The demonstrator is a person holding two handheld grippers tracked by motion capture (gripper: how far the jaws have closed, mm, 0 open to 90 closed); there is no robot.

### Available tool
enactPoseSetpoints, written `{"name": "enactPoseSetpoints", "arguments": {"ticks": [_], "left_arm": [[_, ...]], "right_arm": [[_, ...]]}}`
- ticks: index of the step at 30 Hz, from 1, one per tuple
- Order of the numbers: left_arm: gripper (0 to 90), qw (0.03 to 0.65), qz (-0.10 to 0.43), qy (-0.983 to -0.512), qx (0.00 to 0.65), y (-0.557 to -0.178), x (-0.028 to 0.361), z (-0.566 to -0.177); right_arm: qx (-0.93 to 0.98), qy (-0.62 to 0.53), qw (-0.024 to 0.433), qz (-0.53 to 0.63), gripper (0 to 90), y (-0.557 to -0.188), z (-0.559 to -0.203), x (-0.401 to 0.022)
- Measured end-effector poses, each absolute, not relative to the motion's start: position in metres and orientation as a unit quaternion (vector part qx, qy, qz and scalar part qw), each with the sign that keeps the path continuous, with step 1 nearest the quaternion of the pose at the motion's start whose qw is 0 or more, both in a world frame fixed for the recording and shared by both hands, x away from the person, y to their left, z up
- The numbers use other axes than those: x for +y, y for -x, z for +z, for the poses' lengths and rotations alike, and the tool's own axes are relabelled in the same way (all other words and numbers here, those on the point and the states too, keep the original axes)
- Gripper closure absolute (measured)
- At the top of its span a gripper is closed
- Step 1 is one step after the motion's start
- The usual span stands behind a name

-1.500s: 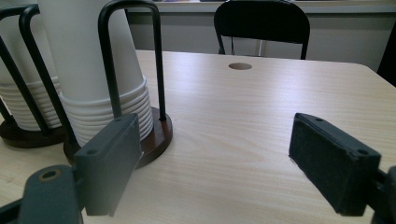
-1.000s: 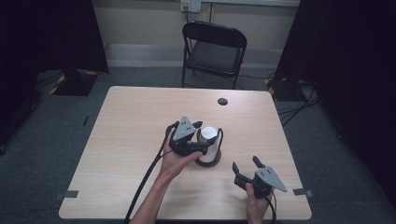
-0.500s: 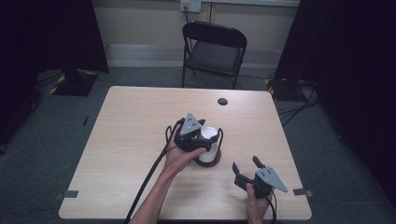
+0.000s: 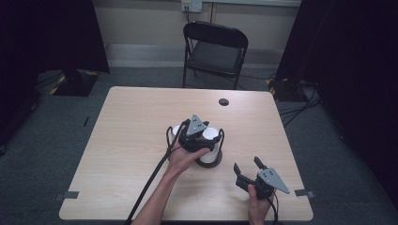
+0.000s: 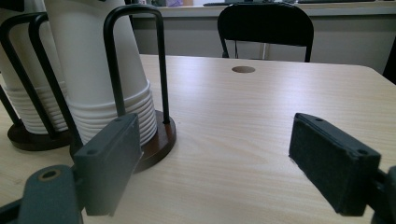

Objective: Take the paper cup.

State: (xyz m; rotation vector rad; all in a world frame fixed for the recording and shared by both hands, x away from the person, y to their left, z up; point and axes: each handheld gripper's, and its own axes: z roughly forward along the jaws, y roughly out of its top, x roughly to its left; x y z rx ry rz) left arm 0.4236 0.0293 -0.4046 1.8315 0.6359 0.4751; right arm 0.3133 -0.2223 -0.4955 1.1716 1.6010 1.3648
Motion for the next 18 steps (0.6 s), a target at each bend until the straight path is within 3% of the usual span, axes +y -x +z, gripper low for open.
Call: {"name": "enactPoseSetpoints", "arguments": {"ticks": [5, 18], "left_arm": [[34.9, 0.538, 0.203, -0.773, 0.268, -0.4245, 0.0292, -0.4059], [35.5, 0.546, 0.204, -0.765, 0.274, -0.4231, 0.0307, -0.4024]], "right_arm": [[0.622, -0.452, 0.357, 0.530, 16.0, -0.3132, -0.4956, -0.2221], [0.625, -0.452, 0.354, 0.529, 16.0, -0.3136, -0.4953, -0.2219]]}}
